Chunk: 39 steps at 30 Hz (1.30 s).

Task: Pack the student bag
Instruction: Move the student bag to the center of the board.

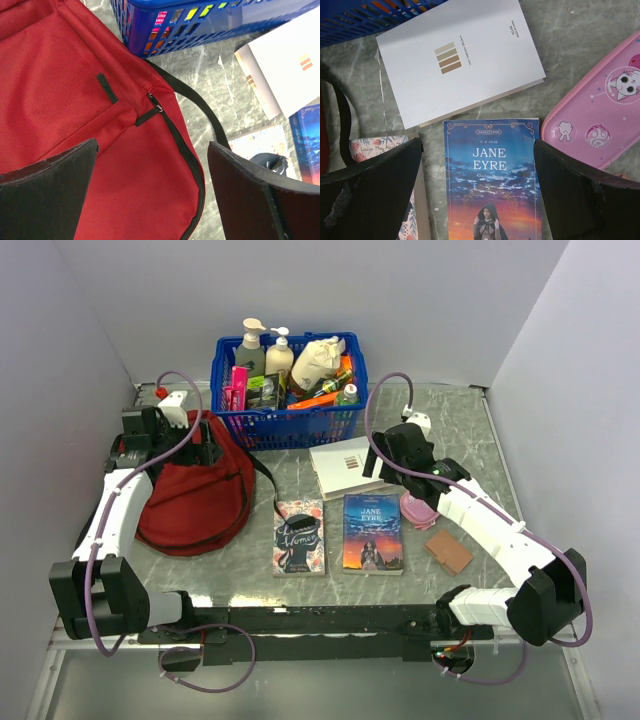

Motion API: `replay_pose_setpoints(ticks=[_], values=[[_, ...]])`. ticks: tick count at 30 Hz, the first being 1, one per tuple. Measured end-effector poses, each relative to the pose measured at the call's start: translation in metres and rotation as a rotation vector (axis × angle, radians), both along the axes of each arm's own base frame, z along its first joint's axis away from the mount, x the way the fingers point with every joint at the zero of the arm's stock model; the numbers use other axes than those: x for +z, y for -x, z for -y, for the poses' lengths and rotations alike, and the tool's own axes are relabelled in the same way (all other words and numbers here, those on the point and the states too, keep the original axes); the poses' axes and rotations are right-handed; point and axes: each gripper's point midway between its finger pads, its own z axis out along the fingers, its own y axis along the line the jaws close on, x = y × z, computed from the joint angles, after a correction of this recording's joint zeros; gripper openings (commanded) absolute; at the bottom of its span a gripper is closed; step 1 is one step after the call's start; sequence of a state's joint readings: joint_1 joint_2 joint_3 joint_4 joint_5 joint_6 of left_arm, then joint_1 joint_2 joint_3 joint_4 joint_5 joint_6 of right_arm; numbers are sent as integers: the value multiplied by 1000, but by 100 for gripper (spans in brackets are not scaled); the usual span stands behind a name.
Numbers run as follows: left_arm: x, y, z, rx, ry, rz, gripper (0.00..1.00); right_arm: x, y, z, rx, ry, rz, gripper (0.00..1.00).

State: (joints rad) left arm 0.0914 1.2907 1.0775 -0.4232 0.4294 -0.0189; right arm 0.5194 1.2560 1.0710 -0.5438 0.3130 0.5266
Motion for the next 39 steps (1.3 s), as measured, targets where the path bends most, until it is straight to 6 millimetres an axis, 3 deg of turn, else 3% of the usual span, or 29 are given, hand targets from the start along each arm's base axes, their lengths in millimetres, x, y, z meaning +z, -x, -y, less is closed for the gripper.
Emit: replay_pose_setpoints(ticks=[5,9,13,16,21,31,39], values=[[-5,4,2,-62,-38,6,96,1,-1,-2,8,2,8,100],[-24,22,4,-180,-110,-32,96,1,0,-2,18,19,12,100],[-52,49,4,-299,-182,-94,96,2,-1,1,14,35,17,100],[-74,80,5,-370,-226,-133,96,3,0,2,8,39,20,100],[-82,113,9,-450,-303,-117,96,11,2,3,8,22,47,100],[-97,142,11,-533,-367,-129,96,5,8,2,28,8,35,100],[-136,156,19,-597,-440,-174,96,2,11,-5,59,-10,24,100]])
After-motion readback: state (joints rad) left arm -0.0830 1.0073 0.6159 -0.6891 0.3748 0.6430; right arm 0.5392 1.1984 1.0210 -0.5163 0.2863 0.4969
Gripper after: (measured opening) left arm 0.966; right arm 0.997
